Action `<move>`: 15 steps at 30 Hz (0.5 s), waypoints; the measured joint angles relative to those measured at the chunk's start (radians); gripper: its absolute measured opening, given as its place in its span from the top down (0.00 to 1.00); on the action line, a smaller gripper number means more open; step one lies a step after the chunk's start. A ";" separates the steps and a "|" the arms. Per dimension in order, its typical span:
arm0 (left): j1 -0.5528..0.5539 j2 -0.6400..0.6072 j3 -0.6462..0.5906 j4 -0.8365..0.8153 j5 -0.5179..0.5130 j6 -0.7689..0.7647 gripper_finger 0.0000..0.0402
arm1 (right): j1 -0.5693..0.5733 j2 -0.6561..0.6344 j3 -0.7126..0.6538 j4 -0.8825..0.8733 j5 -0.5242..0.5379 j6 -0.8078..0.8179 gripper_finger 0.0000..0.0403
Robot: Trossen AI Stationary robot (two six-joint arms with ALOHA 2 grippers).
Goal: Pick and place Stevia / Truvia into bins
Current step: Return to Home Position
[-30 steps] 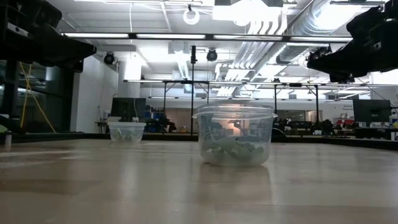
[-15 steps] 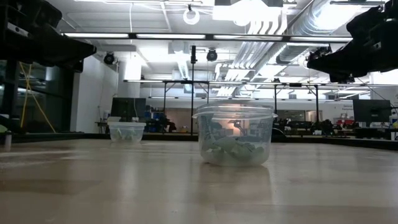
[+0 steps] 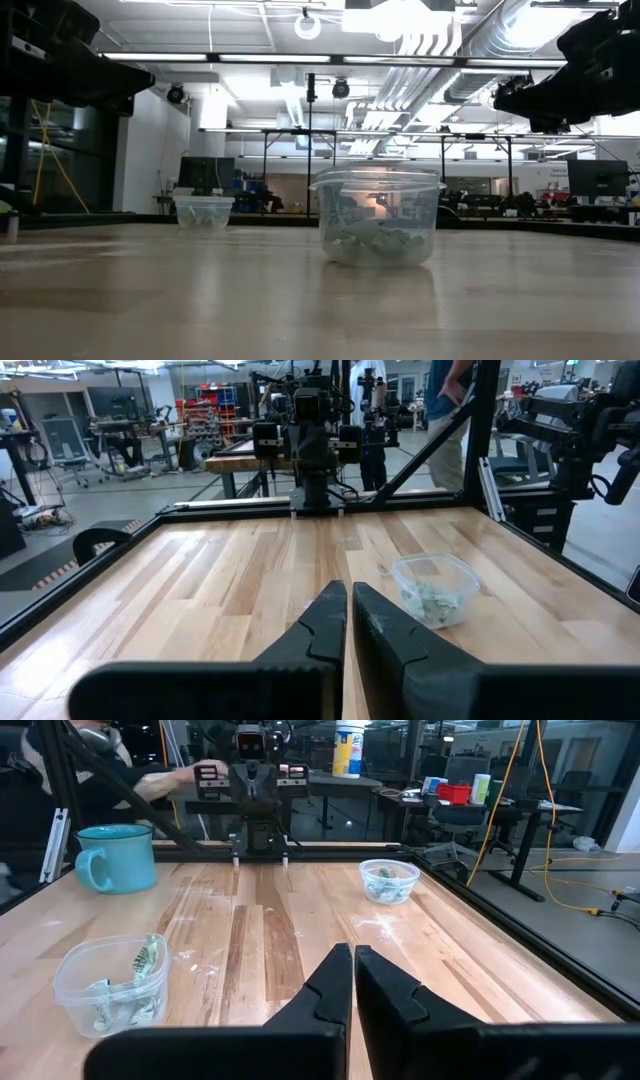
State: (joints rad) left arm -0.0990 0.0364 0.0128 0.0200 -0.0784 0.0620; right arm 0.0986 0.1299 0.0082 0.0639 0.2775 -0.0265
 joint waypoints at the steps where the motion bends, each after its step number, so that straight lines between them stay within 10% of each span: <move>1: 0.000 0.000 0.000 0.000 0.000 0.000 0.86 | 0.000 0.000 0.000 0.000 0.000 0.000 0.98; 15: 0.000 0.000 0.000 0.000 0.000 0.000 0.86 | 0.000 0.000 0.000 0.000 0.000 0.000 0.99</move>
State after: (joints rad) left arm -0.0987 0.0364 0.0124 0.0200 -0.0784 0.0620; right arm 0.0986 0.1299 0.0082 0.0639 0.2775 -0.0265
